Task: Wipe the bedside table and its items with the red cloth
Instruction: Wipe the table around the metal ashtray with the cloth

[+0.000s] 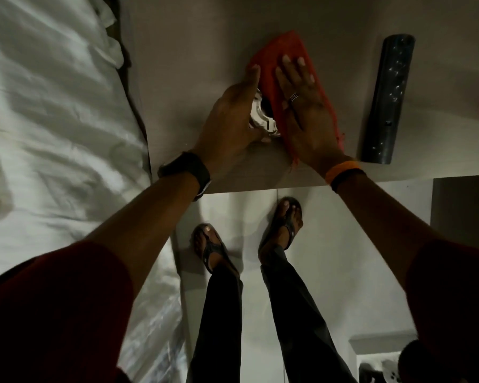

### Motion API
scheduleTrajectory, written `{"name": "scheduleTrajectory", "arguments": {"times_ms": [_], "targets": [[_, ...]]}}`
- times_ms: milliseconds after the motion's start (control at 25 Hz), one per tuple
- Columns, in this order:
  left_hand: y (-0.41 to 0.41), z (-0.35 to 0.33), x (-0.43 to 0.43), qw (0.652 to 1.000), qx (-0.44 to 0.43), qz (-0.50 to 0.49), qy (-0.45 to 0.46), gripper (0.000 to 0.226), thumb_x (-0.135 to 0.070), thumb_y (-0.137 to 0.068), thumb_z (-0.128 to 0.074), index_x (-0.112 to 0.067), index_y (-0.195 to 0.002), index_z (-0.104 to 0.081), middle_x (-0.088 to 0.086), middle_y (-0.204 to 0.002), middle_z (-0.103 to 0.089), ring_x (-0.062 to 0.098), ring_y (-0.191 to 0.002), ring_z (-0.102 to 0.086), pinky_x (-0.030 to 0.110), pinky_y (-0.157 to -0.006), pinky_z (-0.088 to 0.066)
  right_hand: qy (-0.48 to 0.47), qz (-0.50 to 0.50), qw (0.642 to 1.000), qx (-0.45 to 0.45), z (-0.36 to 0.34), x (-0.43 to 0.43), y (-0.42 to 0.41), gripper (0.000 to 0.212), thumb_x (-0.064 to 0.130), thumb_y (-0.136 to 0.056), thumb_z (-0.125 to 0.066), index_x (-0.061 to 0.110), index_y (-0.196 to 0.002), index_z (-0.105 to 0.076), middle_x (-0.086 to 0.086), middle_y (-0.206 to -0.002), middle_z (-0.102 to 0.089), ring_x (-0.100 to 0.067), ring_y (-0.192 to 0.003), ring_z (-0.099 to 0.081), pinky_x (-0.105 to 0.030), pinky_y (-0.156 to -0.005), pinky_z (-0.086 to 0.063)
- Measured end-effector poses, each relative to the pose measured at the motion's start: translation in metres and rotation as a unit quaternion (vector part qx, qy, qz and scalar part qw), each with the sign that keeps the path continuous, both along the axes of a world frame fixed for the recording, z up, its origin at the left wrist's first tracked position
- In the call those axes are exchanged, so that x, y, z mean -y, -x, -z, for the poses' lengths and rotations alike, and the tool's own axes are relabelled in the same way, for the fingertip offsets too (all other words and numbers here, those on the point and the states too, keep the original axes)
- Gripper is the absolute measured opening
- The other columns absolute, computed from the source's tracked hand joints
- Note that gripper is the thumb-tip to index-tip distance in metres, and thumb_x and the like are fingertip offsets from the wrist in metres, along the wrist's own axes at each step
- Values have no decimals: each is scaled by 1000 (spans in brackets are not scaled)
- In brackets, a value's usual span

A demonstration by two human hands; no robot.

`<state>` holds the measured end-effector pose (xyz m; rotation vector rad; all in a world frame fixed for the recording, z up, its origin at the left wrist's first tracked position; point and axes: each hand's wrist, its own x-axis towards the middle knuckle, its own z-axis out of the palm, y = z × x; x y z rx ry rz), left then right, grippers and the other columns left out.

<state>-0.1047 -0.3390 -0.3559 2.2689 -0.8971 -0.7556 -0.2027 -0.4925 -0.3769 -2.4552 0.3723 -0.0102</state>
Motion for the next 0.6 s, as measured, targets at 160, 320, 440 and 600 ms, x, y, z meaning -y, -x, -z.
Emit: {"name": "scheduleTrajectory", "arguments": {"times_ms": [160,320,440,600], "targets": [[5,4,1,1000,-7,-7,3,99,-24,-77,-87,-6,-156,-30,14,-156,-46,28,-144,-44,28,-119,-33,-7,137,991,-1,-1,-52,47,51,15,-109,-36,4,-156,-21,-18,-167,-17,-38,-157,-7,-46,-131,-4],[6,4,-3,998,45,40,3,94,-35,-76,-86,-8,-152,-39,19,-140,-48,33,-129,-51,36,-111,-46,-11,118,993,-15,-2,-61,63,50,22,-109,-38,9,-156,-27,-13,-167,-22,-34,-157,-9,-44,-131,-5],[11,7,3,998,54,-38,-14,81,-54,-76,-77,-19,-143,-48,11,-125,-52,23,-114,-53,34,-95,-54,0,72,997,4,6,-30,28,51,31,-109,-33,15,-157,-25,-8,-168,-21,-29,-158,-9,-40,-131,-6],[14,4,9,995,65,-69,-43,91,-46,-71,-84,-16,-146,-44,10,-140,-47,24,-126,-53,35,-101,-54,-26,107,994,1,6,-45,39,50,28,-109,-34,15,-157,-24,-9,-168,-19,-28,-158,-5,-32,-130,0]]}}
